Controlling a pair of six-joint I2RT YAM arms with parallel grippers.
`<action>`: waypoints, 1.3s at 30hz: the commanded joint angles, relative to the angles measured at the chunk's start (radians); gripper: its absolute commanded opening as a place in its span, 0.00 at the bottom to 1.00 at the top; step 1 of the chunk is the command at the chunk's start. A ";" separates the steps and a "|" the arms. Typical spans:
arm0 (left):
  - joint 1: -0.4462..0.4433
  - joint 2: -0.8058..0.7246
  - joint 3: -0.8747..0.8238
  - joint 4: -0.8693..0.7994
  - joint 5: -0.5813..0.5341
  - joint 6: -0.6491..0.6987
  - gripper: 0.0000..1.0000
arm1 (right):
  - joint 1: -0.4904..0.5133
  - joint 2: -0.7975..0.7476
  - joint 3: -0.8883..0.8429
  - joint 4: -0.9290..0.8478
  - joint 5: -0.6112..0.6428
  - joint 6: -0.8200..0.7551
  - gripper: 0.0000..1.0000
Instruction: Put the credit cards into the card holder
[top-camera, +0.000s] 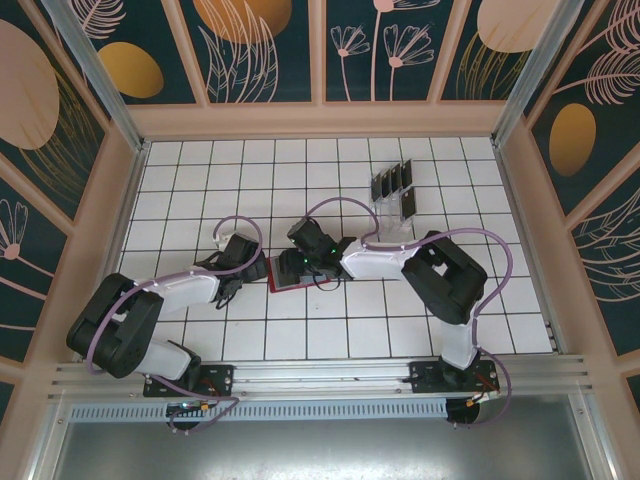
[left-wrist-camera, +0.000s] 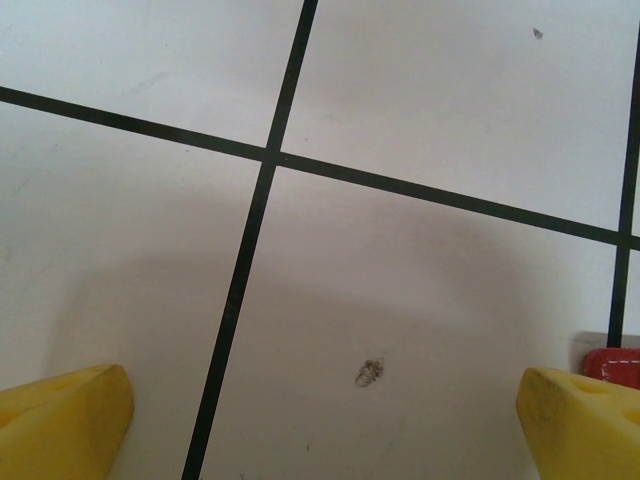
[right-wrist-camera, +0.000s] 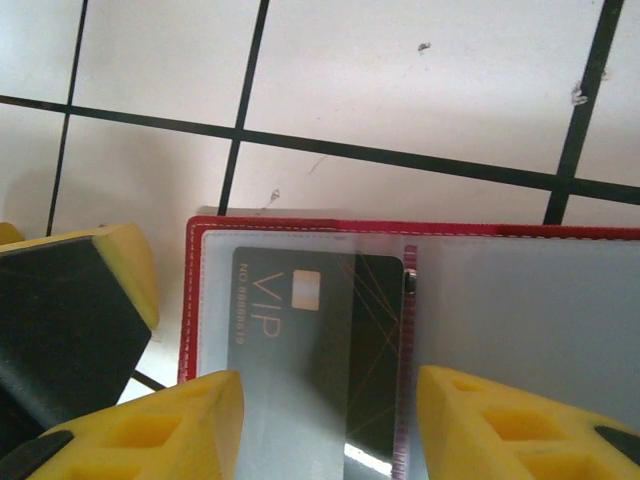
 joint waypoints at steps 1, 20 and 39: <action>0.003 0.039 -0.009 -0.001 0.057 -0.024 0.99 | -0.005 0.013 -0.011 -0.002 0.005 -0.019 0.49; 0.004 0.071 -0.001 0.020 0.078 -0.018 0.99 | 0.016 0.058 0.058 -0.031 -0.034 -0.036 0.47; 0.004 0.072 -0.002 0.025 0.080 -0.018 0.99 | 0.050 0.077 0.097 -0.008 -0.092 -0.023 0.46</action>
